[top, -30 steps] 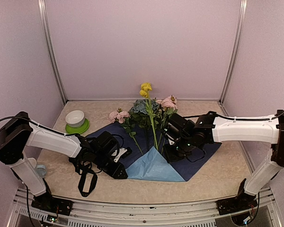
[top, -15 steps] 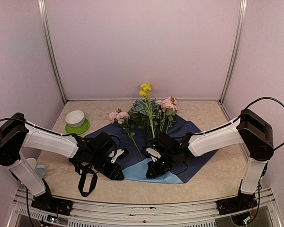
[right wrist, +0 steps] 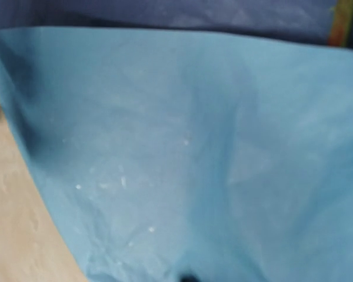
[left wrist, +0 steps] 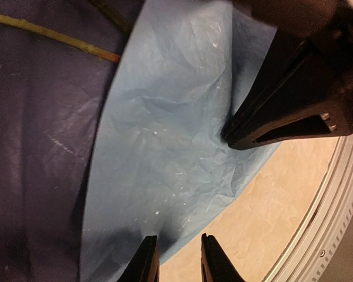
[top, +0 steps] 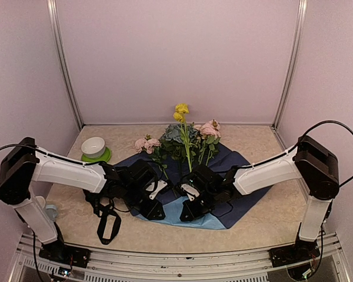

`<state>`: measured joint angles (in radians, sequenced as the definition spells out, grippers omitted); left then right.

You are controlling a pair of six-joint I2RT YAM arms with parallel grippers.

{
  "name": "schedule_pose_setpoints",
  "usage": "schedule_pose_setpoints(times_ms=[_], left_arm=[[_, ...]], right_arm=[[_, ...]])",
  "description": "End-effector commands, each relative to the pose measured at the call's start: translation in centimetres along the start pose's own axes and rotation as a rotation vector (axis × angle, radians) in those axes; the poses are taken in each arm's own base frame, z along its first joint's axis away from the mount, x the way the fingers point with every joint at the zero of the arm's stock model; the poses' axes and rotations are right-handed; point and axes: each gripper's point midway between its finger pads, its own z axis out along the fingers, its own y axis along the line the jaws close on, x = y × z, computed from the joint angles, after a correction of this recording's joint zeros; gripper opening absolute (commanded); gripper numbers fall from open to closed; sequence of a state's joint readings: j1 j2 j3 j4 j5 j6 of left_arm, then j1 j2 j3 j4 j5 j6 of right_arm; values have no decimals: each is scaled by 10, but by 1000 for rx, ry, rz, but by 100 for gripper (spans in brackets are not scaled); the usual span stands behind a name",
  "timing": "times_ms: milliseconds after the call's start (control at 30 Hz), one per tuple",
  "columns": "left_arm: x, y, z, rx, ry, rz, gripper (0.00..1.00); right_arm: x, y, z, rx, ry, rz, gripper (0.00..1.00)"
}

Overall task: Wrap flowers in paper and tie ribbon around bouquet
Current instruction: Press the fold line on the 1/4-folded wrapping paper.

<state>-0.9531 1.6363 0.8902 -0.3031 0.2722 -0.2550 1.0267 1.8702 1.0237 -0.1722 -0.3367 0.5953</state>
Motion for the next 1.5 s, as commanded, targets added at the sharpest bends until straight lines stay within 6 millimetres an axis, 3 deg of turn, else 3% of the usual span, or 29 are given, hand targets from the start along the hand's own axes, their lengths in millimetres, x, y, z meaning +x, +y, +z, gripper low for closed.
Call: schedule_pose_setpoints(times_ms=[0,100,233,500,800,933,1000,1100,1167,1267,1367,1467], left_arm=[[18,-30,28,71,99,103,25],[25,-36,40,80,140,103,24],[42,-15,43,12,215,21,22],[69,35,12,-71,207,-214,18],[98,61,-19,-136,150,-430,18],[83,64,-32,-180,101,-435,17],[60,62,-42,-201,41,-395,17],[10,35,-57,-149,-71,-287,17],[-8,19,-55,-102,-97,-230,18],[-4,26,-36,-76,-74,-233,18],[24,39,-10,-64,31,-271,16],[36,30,-1,-15,68,-265,14]], right_arm=[[21,-12,11,8,64,47,0],[22,-11,11,-3,61,52,0],[23,-12,8,3,59,57,0],[28,-18,4,30,69,50,0],[28,-18,1,38,67,38,0],[30,-21,1,50,75,36,0],[30,-21,1,50,77,36,0],[28,-19,2,53,81,30,0],[26,-19,1,62,78,27,0],[23,-16,-1,64,72,22,0],[21,-12,1,57,79,12,0],[21,-6,4,46,92,-2,0]])
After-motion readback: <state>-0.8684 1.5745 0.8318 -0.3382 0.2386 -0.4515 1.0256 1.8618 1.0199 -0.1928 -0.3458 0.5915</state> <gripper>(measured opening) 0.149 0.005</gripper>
